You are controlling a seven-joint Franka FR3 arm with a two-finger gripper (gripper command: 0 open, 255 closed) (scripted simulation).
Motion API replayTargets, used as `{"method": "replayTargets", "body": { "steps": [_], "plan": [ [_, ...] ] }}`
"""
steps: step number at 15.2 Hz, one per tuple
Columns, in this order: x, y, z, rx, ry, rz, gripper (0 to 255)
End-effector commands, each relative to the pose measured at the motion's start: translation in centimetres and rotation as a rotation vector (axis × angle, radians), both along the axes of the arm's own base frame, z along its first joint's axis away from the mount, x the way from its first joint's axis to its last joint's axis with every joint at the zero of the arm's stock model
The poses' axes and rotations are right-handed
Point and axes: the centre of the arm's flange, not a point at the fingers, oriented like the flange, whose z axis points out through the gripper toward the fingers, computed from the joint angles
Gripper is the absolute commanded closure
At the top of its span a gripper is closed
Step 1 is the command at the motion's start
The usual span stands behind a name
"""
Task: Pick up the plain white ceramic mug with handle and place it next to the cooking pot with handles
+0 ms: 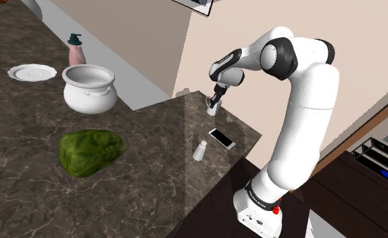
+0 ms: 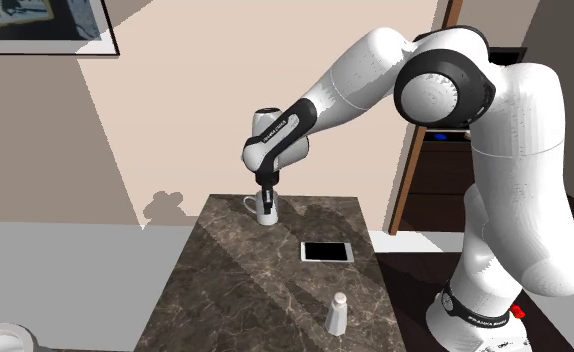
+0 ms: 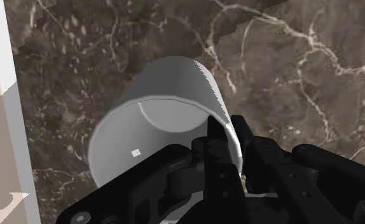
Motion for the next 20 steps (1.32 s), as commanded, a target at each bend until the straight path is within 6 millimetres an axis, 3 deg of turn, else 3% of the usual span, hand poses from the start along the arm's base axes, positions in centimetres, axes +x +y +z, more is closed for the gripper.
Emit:
{"method": "replayTargets", "body": {
  "steps": [1, 5, 20],
  "plan": [
    [0.0, 0.0, 0.0, 0.000, 0.001, 0.000, 255],
    [0.0, 0.0, 0.0, 0.000, 0.000, 0.000, 255],
    [0.0, 0.0, 7.9, 0.000, 0.000, 0.000, 255]
  ]
}}
